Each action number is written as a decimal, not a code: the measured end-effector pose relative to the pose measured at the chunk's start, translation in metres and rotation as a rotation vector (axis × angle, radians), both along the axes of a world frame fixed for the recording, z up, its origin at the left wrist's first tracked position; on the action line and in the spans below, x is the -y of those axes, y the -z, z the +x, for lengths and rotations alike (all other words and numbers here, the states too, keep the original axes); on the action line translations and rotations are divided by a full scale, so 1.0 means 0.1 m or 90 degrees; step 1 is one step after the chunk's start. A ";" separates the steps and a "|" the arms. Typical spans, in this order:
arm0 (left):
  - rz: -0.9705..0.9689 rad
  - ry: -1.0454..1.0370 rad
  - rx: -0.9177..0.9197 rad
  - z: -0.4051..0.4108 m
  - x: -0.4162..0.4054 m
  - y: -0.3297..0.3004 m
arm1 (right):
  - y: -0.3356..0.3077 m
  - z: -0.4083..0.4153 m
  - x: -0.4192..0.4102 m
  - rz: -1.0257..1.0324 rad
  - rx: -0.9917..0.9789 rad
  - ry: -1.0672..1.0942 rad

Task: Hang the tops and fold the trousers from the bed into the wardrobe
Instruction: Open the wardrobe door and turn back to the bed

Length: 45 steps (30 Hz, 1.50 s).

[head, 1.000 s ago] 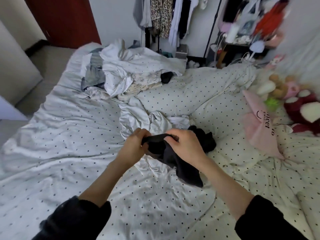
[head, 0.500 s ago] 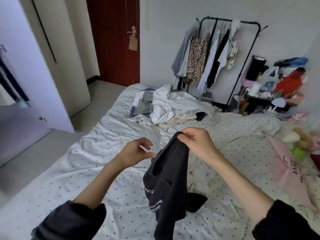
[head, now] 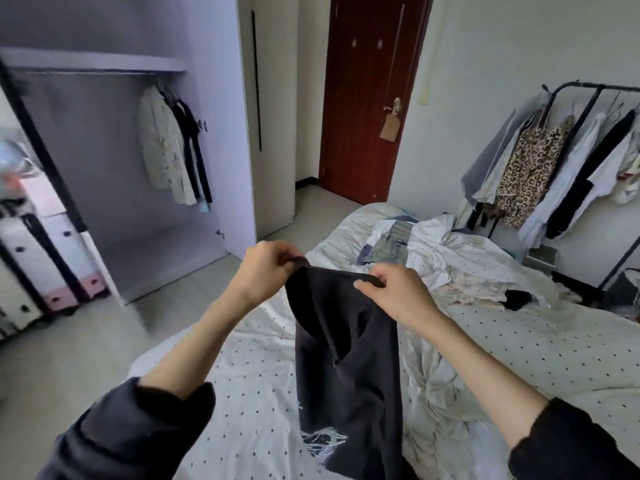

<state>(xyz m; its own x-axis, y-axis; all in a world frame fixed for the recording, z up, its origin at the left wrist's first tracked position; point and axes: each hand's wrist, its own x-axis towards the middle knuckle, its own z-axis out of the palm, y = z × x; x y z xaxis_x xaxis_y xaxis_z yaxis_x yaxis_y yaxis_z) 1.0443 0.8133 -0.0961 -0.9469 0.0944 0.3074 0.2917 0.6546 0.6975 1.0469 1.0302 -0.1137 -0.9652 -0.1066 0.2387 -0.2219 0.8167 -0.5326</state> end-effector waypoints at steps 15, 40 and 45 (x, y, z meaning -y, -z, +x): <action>-0.126 -0.237 -0.107 0.42 2.14 -0.44 | -0.32 -0.35 2.90 -0.073 -0.069 -0.454; -0.093 -0.495 0.034 -1.09 6.22 0.30 | -0.75 -2.19 6.82 -0.268 -0.035 -0.289; -0.047 -0.434 -0.071 -1.92 6.56 0.17 | -0.84 -3.01 7.30 -0.375 0.122 -0.276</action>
<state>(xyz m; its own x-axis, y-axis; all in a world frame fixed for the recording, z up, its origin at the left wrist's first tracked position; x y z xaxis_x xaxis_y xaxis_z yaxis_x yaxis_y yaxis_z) 0.8521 0.1569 -0.1135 -0.7658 -0.4852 0.4221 -0.1336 0.7620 0.6336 0.7461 0.3002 -0.0295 -0.8962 -0.3930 0.2057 -0.3180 0.2460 -0.9156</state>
